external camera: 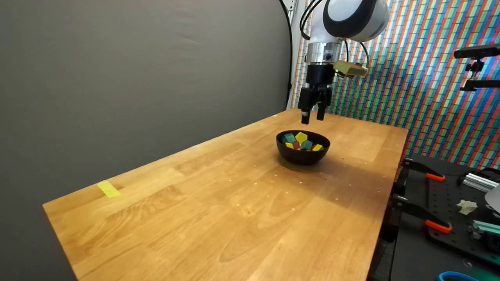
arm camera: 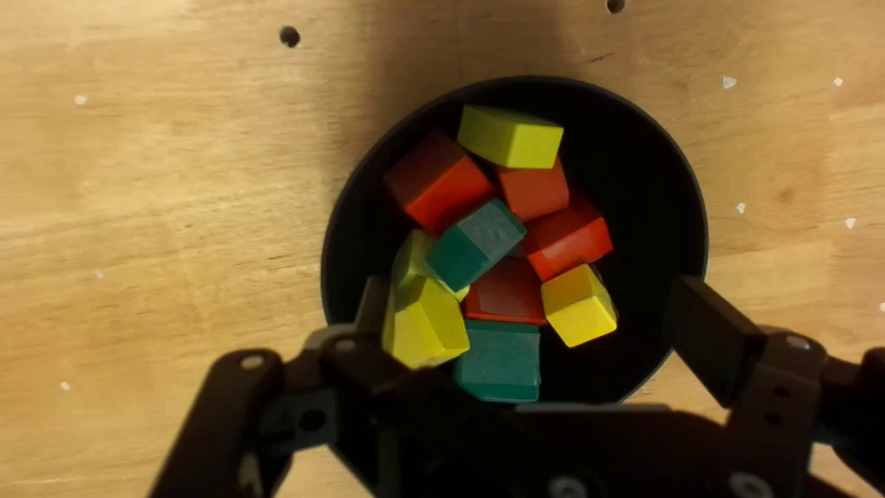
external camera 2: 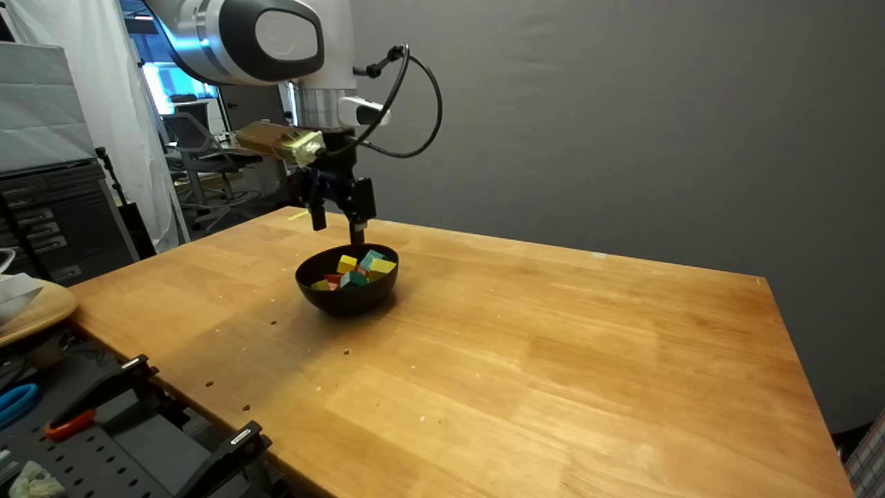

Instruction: Move the blocks in the black bowl and put them around the bowl

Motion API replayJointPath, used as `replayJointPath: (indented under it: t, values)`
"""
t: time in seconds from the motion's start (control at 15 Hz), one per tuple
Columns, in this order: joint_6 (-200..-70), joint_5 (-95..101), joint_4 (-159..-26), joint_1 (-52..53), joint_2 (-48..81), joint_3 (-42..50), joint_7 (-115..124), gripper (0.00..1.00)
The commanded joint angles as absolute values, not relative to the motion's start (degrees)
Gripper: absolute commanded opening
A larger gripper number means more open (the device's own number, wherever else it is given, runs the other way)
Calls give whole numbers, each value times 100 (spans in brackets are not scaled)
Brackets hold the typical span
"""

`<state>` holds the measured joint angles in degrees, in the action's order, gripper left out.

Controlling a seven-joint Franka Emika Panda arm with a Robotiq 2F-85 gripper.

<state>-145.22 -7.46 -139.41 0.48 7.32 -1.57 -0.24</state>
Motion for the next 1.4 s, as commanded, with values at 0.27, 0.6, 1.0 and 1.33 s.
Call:
replayJointPath:
  t: [0.27, 0.6, 1.0, 1.33]
  values:
    - [-15811, -487, -13888, 121, 1653, -57, 97, 100]
    - [-16014, -473, -13870, 4, 2039, -125, 5, 75]
    - [-15721, -1203, -13826, -330, 1920, -541, -237, 34]
    - [-15176, -1801, -13902, -616, 1523, -784, -600, 10]
